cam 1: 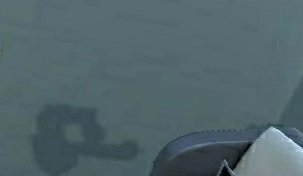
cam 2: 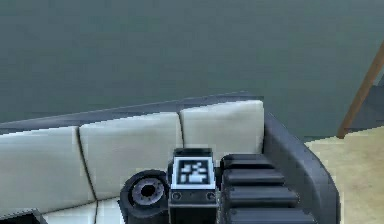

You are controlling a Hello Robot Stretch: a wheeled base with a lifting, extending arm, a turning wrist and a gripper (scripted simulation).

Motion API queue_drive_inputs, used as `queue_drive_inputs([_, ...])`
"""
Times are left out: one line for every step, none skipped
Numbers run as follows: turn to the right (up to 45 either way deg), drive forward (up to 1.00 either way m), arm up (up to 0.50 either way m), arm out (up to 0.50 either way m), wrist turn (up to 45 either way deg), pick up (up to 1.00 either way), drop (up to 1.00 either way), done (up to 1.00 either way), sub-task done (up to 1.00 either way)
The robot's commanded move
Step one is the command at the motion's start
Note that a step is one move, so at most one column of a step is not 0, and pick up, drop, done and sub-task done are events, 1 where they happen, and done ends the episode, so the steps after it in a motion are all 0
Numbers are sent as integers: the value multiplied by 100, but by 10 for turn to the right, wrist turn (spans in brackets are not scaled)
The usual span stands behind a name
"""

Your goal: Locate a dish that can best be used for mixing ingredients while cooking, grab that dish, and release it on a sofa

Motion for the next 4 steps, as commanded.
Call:
queue_drive_inputs([0, 0, 0, 26, 0, 0, 0, 0, 0])
queue_drive_inputs([0, 0, 0, 0, 450, 0, 0, 0, 0])
queue_drive_inputs([0, 0, 0, 0, 450, 0, 0, 0, 0])
queue_drive_inputs([0, 0, 0, 0, 90, 0, 0, 0, 0])
